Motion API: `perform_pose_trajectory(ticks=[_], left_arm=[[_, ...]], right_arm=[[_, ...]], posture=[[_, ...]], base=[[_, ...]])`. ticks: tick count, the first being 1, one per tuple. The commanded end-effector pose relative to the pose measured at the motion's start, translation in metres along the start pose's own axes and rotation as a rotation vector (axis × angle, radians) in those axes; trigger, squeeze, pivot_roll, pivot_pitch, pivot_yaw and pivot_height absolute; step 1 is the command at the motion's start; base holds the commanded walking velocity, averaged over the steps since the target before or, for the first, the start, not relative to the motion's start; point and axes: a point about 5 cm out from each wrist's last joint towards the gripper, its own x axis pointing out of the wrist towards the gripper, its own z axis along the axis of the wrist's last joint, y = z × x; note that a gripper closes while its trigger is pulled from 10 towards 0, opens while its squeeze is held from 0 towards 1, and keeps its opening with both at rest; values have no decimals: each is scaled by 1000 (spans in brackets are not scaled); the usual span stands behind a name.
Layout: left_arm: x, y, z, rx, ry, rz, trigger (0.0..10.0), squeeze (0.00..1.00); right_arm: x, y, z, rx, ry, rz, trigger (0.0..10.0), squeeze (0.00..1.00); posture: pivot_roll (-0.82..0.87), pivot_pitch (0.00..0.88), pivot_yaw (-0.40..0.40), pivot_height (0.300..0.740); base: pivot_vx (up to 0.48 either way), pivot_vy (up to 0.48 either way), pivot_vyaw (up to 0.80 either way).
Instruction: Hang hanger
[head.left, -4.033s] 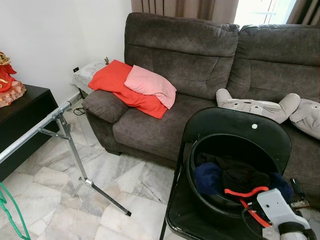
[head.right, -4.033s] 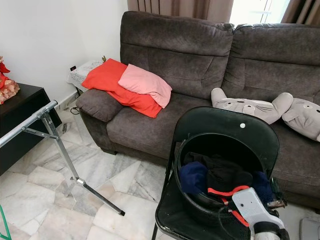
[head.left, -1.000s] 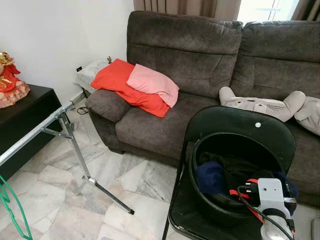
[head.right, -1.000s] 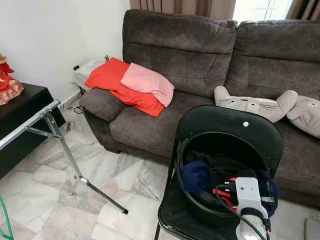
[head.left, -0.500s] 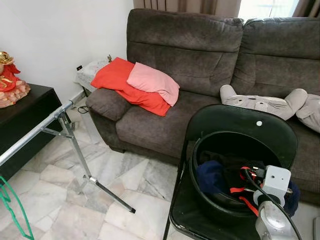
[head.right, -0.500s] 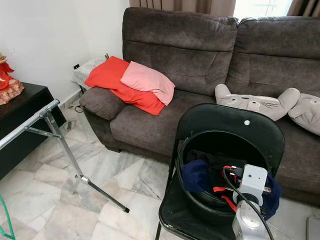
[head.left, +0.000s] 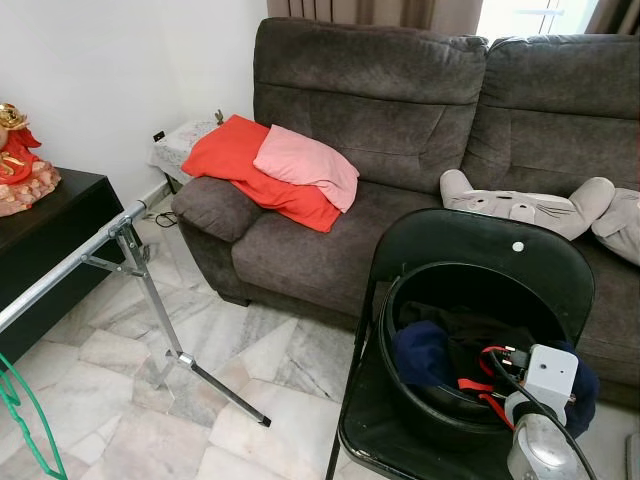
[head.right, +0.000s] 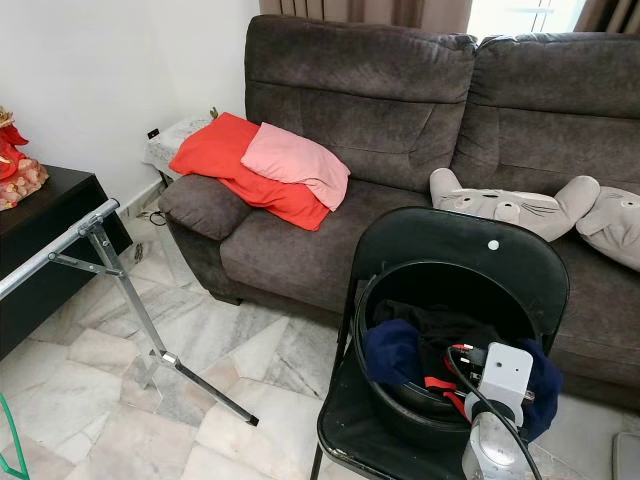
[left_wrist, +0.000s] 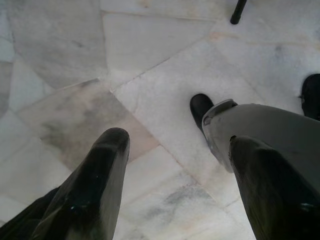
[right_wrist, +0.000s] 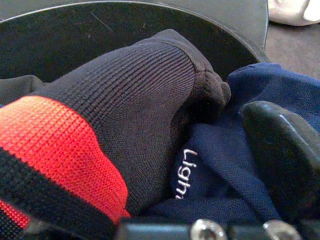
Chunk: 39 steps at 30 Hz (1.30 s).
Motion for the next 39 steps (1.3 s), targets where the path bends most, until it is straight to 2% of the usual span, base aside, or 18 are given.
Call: perform_pose_trajectory(ticks=[1, 17, 39], left_arm=[[0, -2, -4, 3, 12, -9, 10000, 0], [-1, -2, -4, 8, 11, -12, 10000, 0], [2, -6, 5, 13, 0, -17, 10000, 0]], right_arm=[[2, 0, 4, 3, -12, -5, 0, 0], [3, -1, 7, -28, -45, -12, 0, 0], [6, -4, 12, -42, -66, -25, 0, 0]], posture=[[-67, 40, 62, 740], [-66, 41, 65, 740], [-67, 40, 63, 740]], base=[[0, 0, 0], [0, 0, 0], [0, 0, 0]])
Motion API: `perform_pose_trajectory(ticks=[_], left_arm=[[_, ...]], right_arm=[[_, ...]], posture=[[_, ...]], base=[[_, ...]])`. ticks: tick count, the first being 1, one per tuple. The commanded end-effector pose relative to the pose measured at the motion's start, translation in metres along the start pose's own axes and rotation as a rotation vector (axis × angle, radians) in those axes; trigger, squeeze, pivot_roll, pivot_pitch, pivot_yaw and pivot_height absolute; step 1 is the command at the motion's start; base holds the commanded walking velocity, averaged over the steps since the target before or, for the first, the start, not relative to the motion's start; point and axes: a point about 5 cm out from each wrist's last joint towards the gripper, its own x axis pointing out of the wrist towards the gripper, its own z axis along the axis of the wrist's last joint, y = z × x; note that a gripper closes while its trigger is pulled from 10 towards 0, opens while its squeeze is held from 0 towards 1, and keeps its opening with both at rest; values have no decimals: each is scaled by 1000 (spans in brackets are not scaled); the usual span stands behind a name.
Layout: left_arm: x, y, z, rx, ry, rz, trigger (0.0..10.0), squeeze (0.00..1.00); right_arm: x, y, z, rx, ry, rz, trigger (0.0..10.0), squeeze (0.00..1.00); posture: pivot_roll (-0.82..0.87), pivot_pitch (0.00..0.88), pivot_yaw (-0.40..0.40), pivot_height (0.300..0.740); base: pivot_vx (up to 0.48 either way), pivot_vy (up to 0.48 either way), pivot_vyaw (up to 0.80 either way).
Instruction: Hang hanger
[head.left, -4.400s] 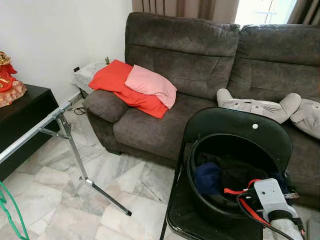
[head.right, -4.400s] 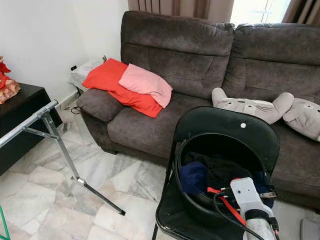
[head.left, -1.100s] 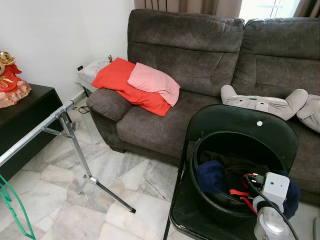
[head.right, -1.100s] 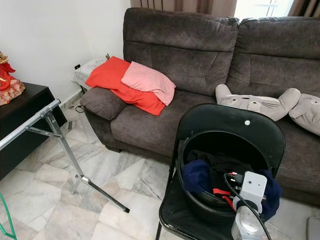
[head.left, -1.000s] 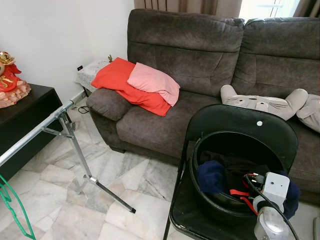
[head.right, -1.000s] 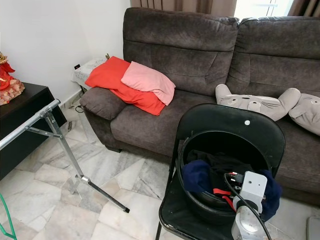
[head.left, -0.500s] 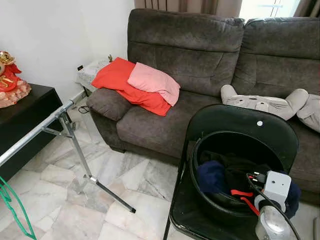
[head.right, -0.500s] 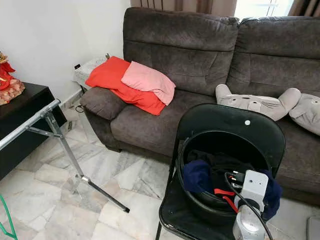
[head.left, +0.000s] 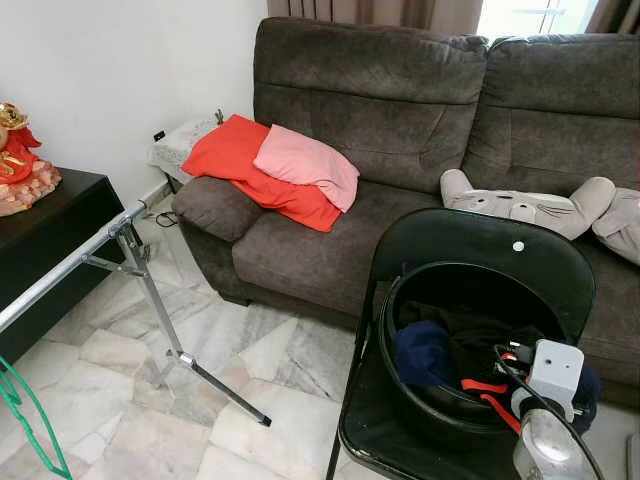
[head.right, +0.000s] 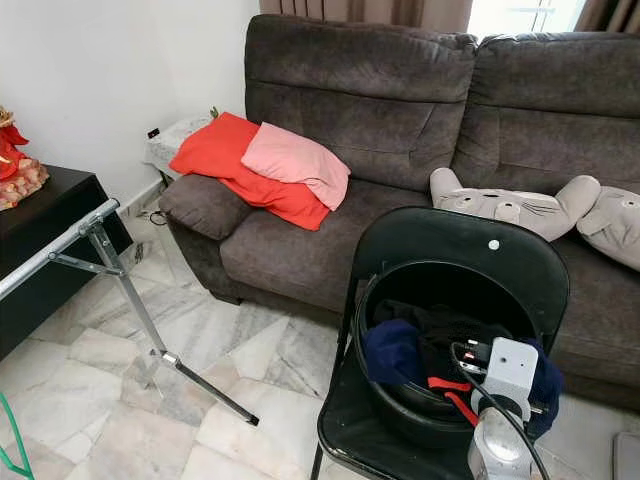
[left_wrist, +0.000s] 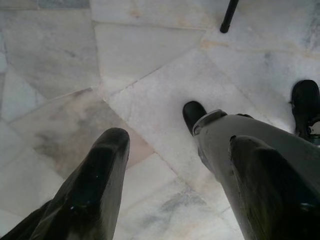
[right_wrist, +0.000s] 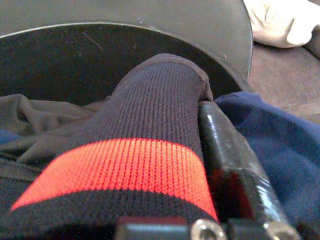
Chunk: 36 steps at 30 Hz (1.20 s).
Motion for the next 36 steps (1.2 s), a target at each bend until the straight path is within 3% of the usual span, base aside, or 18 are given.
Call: perform_pose_trajectory(ticks=[1, 12, 19, 21, 27, 29, 33, 34, 35, 36], left_arm=[[-1, 2, -3, 7, 25, 6, 10000, 0], [0, -2, -2, 8, 21, 2, 10000, 0], [0, -2, -2, 9, 21, 5, 10000, 0], [0, -2, -3, 9, 22, 5, 10000, 0], [0, -2, -4, 9, 27, 9, 10000, 0], [0, -1, -5, 9, 29, 10, 10000, 0], [0, -1, -5, 10, 32, 15, 10000, 0], [0, -1, -5, 11, 33, 16, 10000, 0], [0, -1, -5, 10, 34, 18, 10000, 0], [0, -1, -5, 9, 34, 18, 10000, 0]], right_arm=[[1, 1, 2, 0, -9, 2, 0, 0], [8, -2, 27, 23, -87, -7, 0, 0], [12, -5, 77, 54, -239, -8, 0, 0], [12, -5, 81, 55, -251, -6, 0, 0], [7, -2, 132, 74, -400, 16, 0, 0], [5, -1, 141, 72, -426, 21, 0, 0], [4, 3, 139, 54, -406, 39, 0, 0], [4, 3, 136, 48, -390, 43, 7216, 0], [4, 4, 125, 38, -336, 41, 10000, 0], [4, 4, 121, 36, -315, 39, 10000, 0]], posture=[[-67, 40, 63, 740], [-71, 39, 66, 740], [-76, 39, 66, 740], [-76, 39, 66, 740], [-79, 43, 65, 740], [-80, 42, 64, 740], [-82, 42, 63, 740], [-77, 43, 62, 740], [-73, 43, 61, 740], [-72, 44, 61, 740]], base=[[0, 0, 0], [0, 0, 0], [0, 0, 0], [0, 0, 0], [0, 0, 0], [0, 0, 0], [0, 0, 0], [0, 0, 0], [0, 0, 0], [0, 0, 0]])
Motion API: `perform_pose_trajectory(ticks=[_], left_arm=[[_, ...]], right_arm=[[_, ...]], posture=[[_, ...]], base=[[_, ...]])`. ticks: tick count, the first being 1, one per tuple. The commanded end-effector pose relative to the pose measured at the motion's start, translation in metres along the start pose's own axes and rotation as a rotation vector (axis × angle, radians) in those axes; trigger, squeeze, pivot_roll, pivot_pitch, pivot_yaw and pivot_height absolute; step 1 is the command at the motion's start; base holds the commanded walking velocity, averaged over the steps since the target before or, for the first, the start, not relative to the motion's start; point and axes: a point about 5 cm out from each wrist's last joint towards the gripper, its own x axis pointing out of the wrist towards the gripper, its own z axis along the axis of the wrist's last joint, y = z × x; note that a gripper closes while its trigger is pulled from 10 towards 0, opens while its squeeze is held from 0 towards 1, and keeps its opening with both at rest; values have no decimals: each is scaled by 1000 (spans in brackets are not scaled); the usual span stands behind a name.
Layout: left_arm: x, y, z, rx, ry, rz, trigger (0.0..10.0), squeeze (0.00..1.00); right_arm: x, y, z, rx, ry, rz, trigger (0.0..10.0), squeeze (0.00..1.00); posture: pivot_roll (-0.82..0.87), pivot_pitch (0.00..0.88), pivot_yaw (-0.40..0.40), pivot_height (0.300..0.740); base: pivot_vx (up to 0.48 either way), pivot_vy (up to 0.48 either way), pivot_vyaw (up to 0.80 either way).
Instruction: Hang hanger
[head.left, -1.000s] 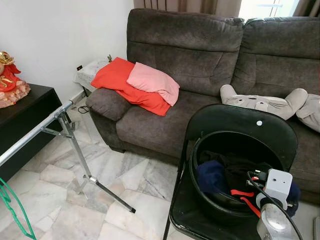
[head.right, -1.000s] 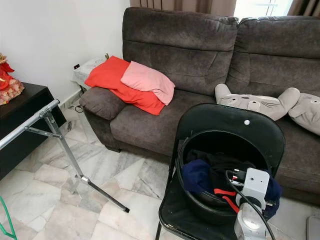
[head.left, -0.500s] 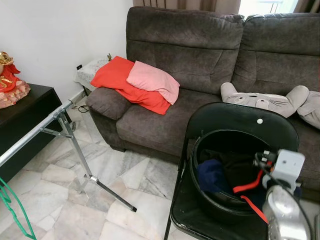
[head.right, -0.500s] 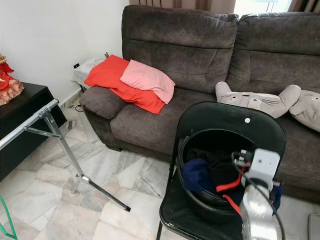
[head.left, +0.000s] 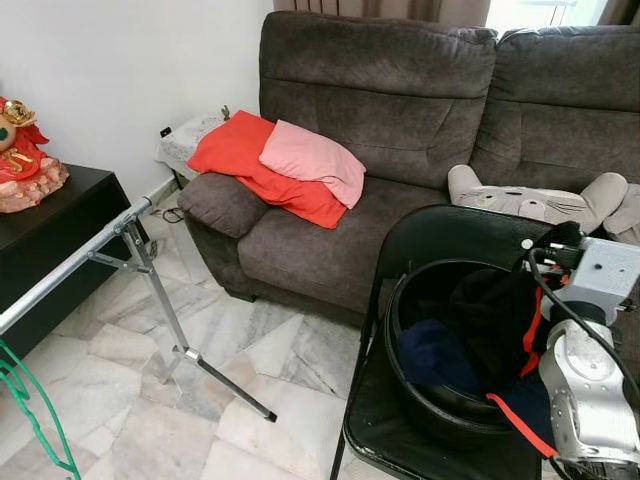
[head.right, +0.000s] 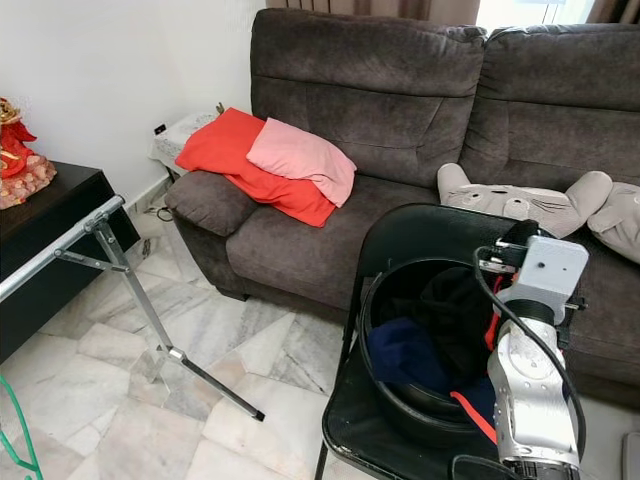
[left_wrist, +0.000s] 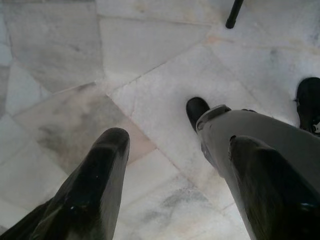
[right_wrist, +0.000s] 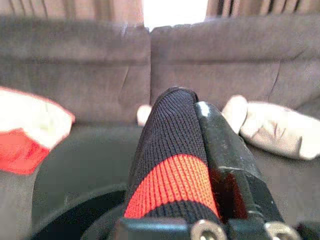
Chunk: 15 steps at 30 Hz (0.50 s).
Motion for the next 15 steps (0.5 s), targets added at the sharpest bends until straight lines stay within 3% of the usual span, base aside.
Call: perform_pose_trajectory(ticks=[1, 4, 5, 6, 8, 13, 15], left_arm=[[-1, 4, -8, -4, 33, 16, 10000, 0], [-2, 9, -10, -67, 39, 40, 10000, 0], [-3, 16, -12, -197, 43, 79, 10000, 0], [-4, 18, -13, -275, 44, 100, 10000, 0], [-4, 21, -13, -309, 41, 110, 10000, 0], [-4, 24, -10, -279, 30, 102, 10000, 0], [-4, 24, -9, -308, 14, 101, 10000, 0]], right_arm=[[-7, 1, -11, -5, 65, -1, 10000, 0], [-12, 4, -16, 1, 94, 12, 10000, 0], [-14, 5, -16, -1, 98, 17, 10000, 0], [-15, 5, -15, 0, 101, 19, 10000, 0], [-15, 5, -15, 0, 98, 23, 10000, 0], [-13, 6, -11, 9, 82, 25, 10000, 0], [-11, 7, -8, 16, 78, 25, 10000, 0]], posture=[[-72, 45, 64, 740], [-73, 47, 70, 740], [-70, 48, 68, 740], [-68, 49, 67, 740], [-66, 49, 64, 740], [-64, 46, 64, 740], [-65, 43, 61, 740]], base=[[0, 0, 0], [0, 0, 0], [0, 0, 0], [0, 0, 0], [0, 0, 0], [0, 0, 0], [0, 0, 0]])
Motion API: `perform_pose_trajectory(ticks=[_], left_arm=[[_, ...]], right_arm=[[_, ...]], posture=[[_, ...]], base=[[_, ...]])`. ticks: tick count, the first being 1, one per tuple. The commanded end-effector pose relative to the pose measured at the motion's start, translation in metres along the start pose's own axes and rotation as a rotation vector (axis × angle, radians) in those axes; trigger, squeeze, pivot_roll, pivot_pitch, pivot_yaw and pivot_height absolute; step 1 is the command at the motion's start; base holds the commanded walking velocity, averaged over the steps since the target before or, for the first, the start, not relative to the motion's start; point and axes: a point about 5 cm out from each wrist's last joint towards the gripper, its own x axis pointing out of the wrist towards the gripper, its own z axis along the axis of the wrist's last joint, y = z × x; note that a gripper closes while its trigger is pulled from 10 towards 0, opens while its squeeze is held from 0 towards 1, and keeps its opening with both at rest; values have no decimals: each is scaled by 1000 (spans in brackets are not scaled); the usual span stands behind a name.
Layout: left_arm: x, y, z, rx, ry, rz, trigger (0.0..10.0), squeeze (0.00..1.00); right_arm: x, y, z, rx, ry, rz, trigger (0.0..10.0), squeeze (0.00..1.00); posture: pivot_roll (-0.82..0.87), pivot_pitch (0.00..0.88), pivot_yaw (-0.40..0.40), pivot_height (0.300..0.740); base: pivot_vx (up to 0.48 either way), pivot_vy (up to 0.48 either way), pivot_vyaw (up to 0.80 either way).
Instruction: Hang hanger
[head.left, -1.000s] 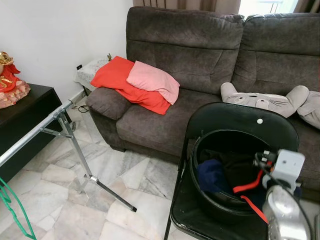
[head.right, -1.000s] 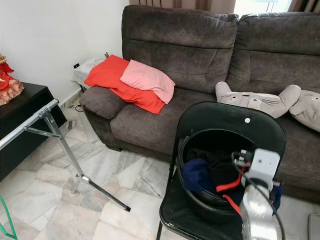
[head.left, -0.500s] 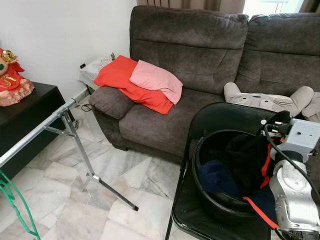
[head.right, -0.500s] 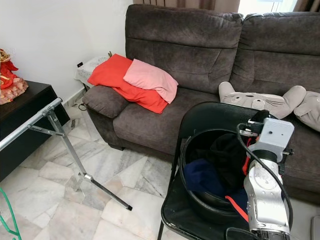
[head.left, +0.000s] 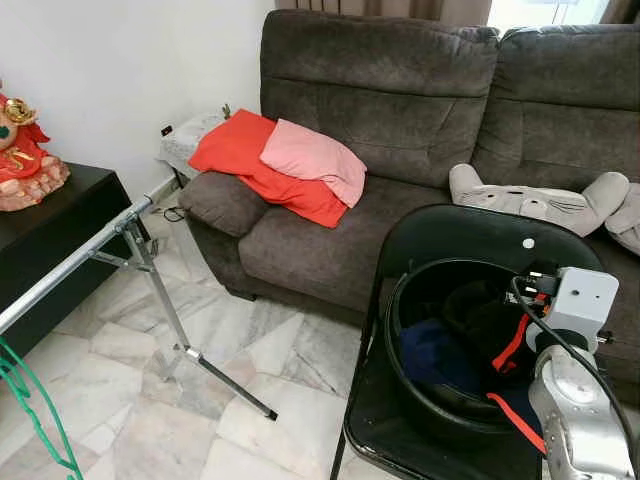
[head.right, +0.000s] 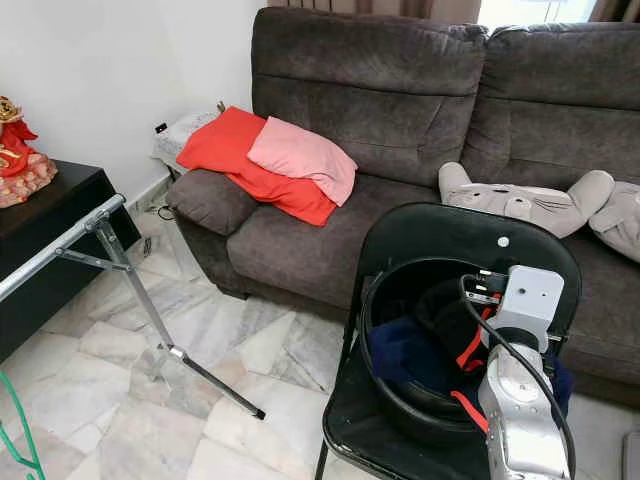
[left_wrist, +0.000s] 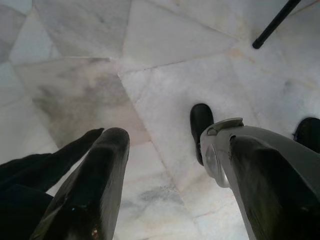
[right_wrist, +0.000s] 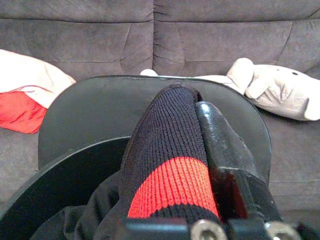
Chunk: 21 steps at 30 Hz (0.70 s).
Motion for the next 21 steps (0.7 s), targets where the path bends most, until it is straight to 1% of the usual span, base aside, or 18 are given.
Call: perform_pose_trajectory(ticks=[1, 4, 10, 12, 14, 17, 20, 21], left_arm=[[0, 1, 0, -34, -7, -2, 10000, 0], [0, -3, 1, -4, -15, -23, 10000, 0], [1, -11, -1, 13, -9, -36, 10000, 0], [1, -12, -2, 14, -7, -37, 10000, 0], [0, -13, -5, 18, 3, -37, 10000, 0], [-1, -11, -9, 20, 11, -34, 10000, 0], [-3, -1, -14, 21, 20, -21, 10000, 0], [-3, -1, -14, 21, 20, -21, 10000, 0]], right_arm=[[2, 5, 12, 13, -31, 12, 10000, 0], [1, 10, 12, 10, -30, 39, 10000, 0], [0, 9, 16, -23, -65, 45, 10000, 0], [1, 8, 18, -23, -75, 42, 10000, 0], [2, 7, 21, -46, -90, 44, 10000, 0], [2, 9, 23, -56, -98, 52, 10000, 0], [3, 12, 23, -61, -101, 60, 10000, 0], [3, 12, 23, -61, -101, 60, 10000, 0]], posture=[[-65, 43, 61, 740], [-62, 38, 58, 740], [-64, 34, 55, 740], [-65, 34, 55, 740], [-65, 33, 55, 740], [-63, 31, 54, 740], [-60, 25, 55, 740], [-60, 25, 55, 740]], base=[[0, 0, 0], [0, 0, 0], [0, 0, 0], [0, 0, 663], [0, 0, 800], [0, 0, 800], [0, 0, 800], [0, 0, 800]])
